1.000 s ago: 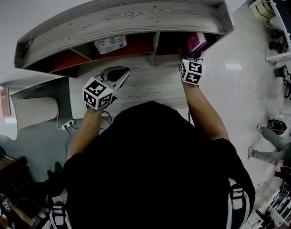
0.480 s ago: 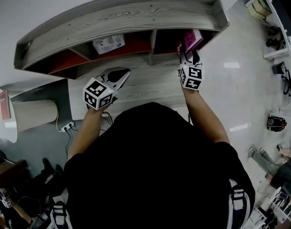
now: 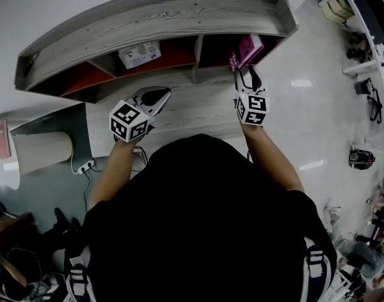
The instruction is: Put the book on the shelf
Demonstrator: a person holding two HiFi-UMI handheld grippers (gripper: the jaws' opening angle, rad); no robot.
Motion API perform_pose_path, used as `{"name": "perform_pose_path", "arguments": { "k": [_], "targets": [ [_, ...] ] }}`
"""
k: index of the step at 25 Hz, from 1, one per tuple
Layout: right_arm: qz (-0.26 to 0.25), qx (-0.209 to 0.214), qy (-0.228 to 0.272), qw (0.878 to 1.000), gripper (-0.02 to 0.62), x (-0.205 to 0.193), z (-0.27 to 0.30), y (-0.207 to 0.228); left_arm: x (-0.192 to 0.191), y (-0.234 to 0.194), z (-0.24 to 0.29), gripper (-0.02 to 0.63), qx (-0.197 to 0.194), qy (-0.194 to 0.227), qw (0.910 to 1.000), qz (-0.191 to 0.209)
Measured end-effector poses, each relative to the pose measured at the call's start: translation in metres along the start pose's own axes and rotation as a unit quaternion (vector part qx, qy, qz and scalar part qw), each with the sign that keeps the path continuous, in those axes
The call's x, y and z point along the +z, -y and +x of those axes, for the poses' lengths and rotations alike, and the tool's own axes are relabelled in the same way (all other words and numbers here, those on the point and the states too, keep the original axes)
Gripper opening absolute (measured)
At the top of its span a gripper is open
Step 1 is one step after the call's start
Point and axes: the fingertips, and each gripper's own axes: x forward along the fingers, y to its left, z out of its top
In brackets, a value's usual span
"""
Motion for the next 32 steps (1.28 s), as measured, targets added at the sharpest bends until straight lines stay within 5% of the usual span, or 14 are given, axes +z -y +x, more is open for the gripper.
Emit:
{"name": "perform_pose_path", "arguments": {
  "k": [12,32],
  "targets": [
    [0.007,0.007,0.032,0.999,0.058,0.024,-0.04,0.01,0.001,0.001,0.003,0.02,0.002,0.006,1.0,-0.005],
    [-0.005,0.017,0.042,0.999,0.017,0.031,-0.06,0.013,0.01,-0.007,0.007,0.02,0.012,0.019,0.9997,-0.007]
  ]
}}
